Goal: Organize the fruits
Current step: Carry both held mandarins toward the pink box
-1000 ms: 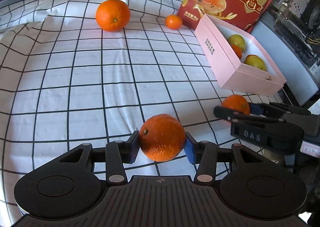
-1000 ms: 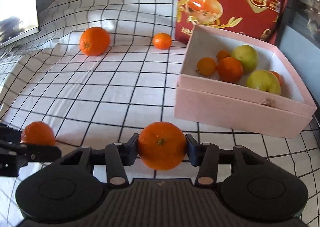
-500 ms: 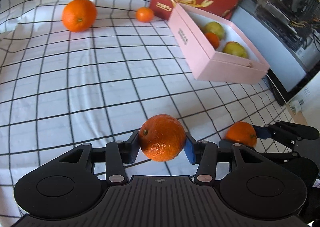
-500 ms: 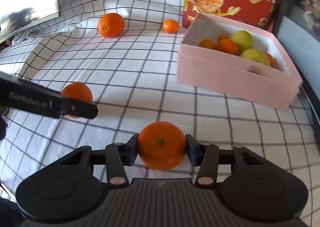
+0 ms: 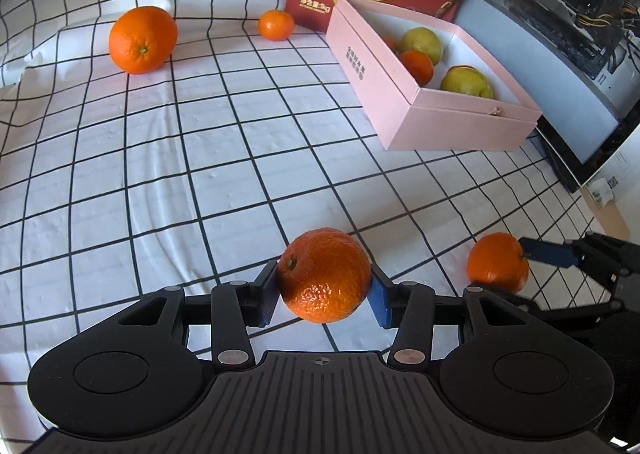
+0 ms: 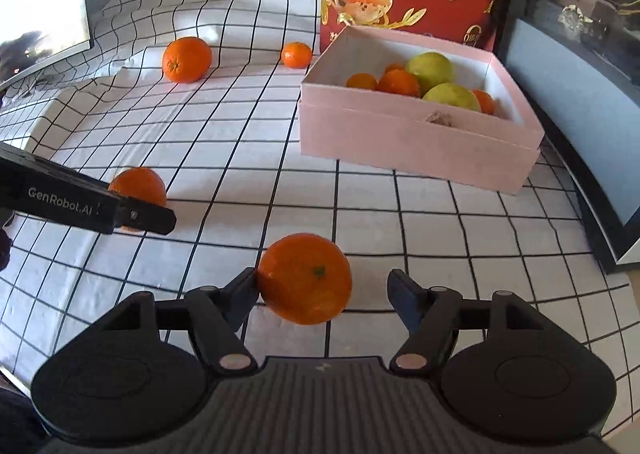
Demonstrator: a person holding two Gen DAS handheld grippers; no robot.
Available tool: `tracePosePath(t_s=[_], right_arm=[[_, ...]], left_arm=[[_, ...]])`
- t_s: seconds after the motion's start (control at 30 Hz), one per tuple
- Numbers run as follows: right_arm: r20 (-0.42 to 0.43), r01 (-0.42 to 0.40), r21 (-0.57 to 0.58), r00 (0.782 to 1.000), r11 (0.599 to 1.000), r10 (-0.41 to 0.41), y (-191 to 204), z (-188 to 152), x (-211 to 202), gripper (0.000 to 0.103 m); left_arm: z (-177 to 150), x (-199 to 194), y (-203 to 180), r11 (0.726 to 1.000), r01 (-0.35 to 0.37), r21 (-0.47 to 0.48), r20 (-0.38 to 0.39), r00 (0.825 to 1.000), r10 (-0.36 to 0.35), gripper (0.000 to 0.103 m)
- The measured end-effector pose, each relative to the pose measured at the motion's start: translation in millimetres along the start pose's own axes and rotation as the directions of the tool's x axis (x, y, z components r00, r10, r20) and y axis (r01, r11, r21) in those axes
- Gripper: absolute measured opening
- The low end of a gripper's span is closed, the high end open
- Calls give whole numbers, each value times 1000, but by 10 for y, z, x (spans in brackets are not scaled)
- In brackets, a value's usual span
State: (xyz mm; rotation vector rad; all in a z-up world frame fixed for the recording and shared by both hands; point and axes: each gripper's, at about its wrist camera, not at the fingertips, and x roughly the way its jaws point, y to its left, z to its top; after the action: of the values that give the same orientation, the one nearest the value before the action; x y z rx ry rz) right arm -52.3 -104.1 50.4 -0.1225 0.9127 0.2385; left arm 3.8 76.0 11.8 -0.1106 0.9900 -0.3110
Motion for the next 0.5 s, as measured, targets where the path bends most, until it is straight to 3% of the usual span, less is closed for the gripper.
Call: tracePosePath(t_s=[0.27, 0.5], right_arm=[[-3, 4, -8, 1000, 1000, -4, 85, -23, 50, 68], [6, -14, -31, 1000, 999, 14, 128, 47, 70, 48]], left_arm=[[-8, -15, -1, 1000, 5, -3, -1, 1000, -5, 51], [-13, -26, -1, 1000, 5, -3, 1, 1000, -5, 51]])
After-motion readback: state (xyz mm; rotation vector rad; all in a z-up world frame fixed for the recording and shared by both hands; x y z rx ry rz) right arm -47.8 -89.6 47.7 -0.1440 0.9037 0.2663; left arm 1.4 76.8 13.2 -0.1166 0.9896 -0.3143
